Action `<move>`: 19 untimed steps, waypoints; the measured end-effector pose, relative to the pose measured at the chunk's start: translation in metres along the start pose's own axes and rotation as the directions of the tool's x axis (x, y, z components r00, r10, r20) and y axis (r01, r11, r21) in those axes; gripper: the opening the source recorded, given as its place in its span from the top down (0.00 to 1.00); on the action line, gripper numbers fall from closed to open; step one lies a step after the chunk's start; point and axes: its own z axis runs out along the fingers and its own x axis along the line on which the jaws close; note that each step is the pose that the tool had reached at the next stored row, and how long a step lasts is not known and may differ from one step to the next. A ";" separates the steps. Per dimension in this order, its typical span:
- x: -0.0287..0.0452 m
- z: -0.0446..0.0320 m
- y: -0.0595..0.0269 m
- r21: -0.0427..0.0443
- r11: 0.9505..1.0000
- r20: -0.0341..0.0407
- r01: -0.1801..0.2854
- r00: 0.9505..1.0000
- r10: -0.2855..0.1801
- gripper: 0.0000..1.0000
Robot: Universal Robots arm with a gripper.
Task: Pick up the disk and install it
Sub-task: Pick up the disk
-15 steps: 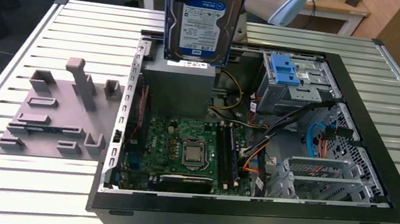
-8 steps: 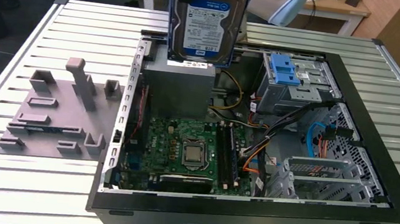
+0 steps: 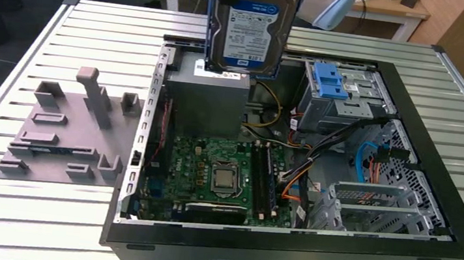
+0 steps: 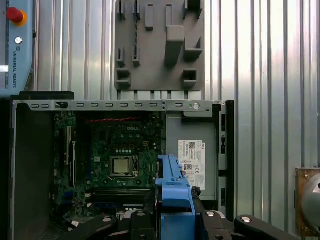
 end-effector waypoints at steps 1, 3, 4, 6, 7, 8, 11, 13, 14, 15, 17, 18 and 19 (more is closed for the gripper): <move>0.0003 0.0000 -0.0019 0.000 1.000 0.000 0.000 1.000 0.000 0.64; 0.0018 0.0003 -0.0043 0.000 1.000 0.000 0.000 1.000 0.000 0.64; 0.0027 0.0006 -0.0051 0.000 1.000 0.000 0.000 1.000 0.000 0.64; 0.0054 0.0012 -0.0065 0.000 1.000 0.000 0.000 1.000 0.000 0.64; 0.0071 0.0016 -0.0069 0.000 1.000 0.000 0.000 1.000 0.000 0.64; 0.0088 0.0020 -0.0072 0.000 1.000 0.000 0.000 1.000 0.000 0.64; 0.0145 0.0039 -0.0077 0.000 1.000 0.000 0.000 1.000 0.000 0.64; 0.0178 0.0051 -0.0080 0.000 1.000 0.000 0.000 1.000 0.000 0.64; 0.0194 0.0057 -0.0080 0.000 1.000 0.000 0.000 1.000 0.000 0.64; 0.0212 0.0063 -0.0081 0.000 1.000 0.000 0.000 1.000 0.000 0.64; 0.0260 0.0072 -0.0084 0.000 1.000 0.000 0.000 1.000 0.000 0.64; 0.0282 0.0077 -0.0085 0.000 1.000 0.000 0.000 1.000 0.000 0.64; 0.0309 0.0080 -0.0088 0.000 1.000 0.000 0.000 1.000 0.000 0.64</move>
